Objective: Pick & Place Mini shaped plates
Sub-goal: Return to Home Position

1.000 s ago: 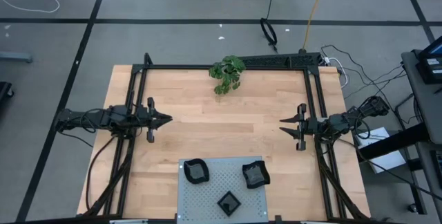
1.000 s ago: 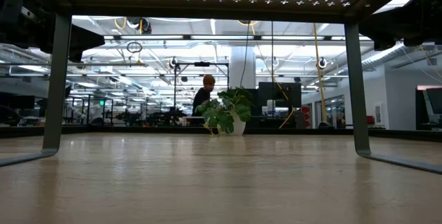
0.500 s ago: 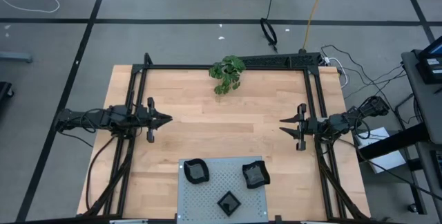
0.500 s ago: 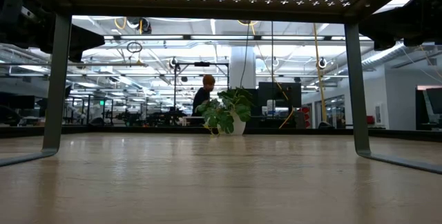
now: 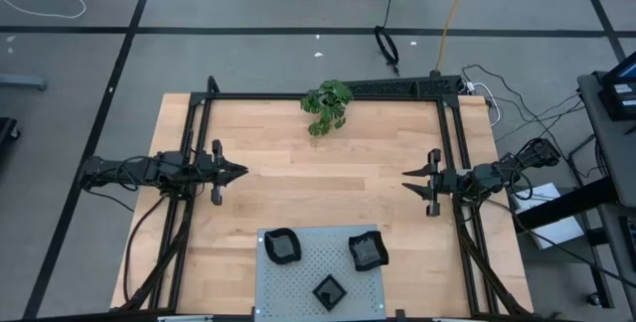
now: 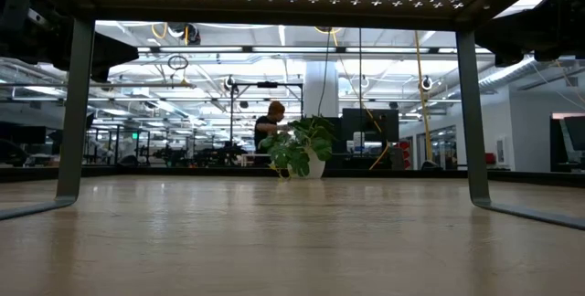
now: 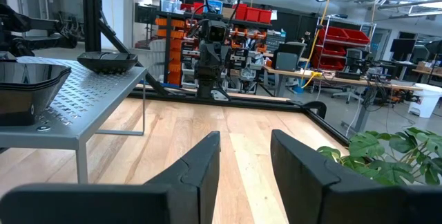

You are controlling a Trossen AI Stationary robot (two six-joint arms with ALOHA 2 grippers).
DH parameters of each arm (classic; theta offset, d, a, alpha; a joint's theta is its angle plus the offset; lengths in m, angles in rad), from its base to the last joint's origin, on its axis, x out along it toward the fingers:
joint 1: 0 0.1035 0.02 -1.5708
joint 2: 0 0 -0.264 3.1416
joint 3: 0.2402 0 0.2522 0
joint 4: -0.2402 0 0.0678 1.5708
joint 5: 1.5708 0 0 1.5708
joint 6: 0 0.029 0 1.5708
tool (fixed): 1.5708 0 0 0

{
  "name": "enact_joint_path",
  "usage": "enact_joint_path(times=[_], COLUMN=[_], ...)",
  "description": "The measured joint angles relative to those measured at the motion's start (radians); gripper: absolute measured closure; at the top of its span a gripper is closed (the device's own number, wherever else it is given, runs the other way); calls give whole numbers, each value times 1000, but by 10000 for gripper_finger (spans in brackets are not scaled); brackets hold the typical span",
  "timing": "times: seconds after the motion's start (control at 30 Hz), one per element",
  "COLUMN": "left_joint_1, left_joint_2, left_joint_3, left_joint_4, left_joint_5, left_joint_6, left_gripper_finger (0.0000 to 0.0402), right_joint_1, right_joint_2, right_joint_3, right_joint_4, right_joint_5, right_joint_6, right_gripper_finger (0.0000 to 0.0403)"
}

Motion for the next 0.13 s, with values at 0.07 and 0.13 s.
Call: enact_joint_path(times=[0.07, 0.13], left_joint_1=[0, 0], left_joint_2=[0, 0], left_joint_3=[0, 0], left_joint_4=[0, 0], left_joint_5=[0, 0], left_joint_6=[0, 0], left_gripper_finger=[360, 360], right_joint_1=[0, 0], right_joint_2=[0, 0], right_joint_3=[0, 0], right_joint_4=[0, 0], right_joint_5=[0, 0], right_joint_6=[0, 0], right_gripper_finger=[284, 284])
